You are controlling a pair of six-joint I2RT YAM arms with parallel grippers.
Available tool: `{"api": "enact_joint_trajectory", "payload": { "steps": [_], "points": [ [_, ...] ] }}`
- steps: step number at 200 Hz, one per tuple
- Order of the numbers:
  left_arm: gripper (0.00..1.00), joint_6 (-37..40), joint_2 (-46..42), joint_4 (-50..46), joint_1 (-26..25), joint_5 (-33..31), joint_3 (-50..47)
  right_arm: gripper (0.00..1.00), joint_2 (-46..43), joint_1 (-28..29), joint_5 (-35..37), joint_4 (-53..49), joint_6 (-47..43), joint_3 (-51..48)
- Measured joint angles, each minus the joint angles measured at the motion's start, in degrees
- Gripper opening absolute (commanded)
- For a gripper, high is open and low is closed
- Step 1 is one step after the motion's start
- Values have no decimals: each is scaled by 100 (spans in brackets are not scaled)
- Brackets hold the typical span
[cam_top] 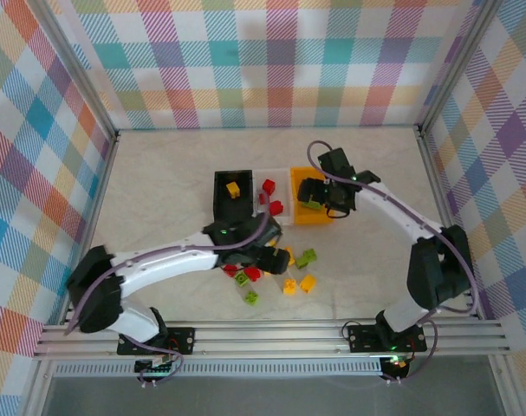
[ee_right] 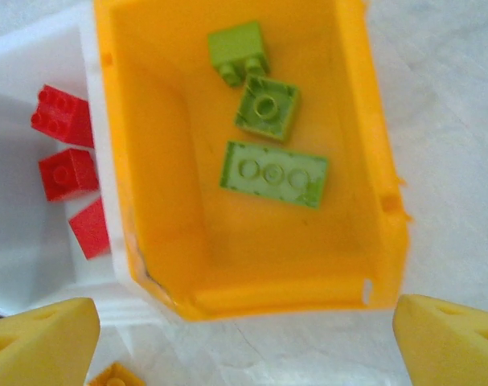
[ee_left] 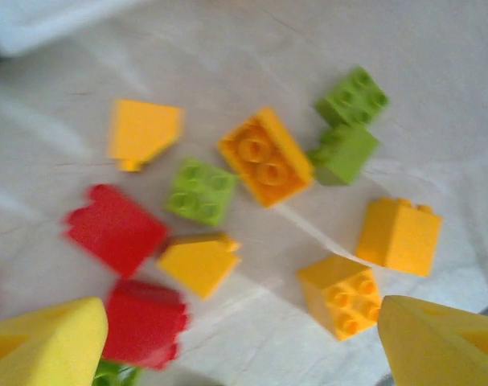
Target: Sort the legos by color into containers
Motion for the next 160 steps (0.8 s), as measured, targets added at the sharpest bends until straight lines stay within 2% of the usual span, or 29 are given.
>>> {"api": "enact_joint_trajectory", "payload": {
  "steps": [31, 66, 109, 160],
  "points": [
    [80, 151, 986, 48, -472, 81, 560, 95, -413, 0, 0, -9, 17, -496],
    [70, 271, 1604, -33, -597, 155, 850, 96, -800, 0, 22, 11, 17, -708],
    [59, 345, 1952, -310, -662, 304, 920, 96, -1134, -17, 105, 63, 15, -743],
    [35, 363, 1974, -472, -710, 448, 918, 96, -1147, -83, 107, 76, 22, -791]
  ]
}}
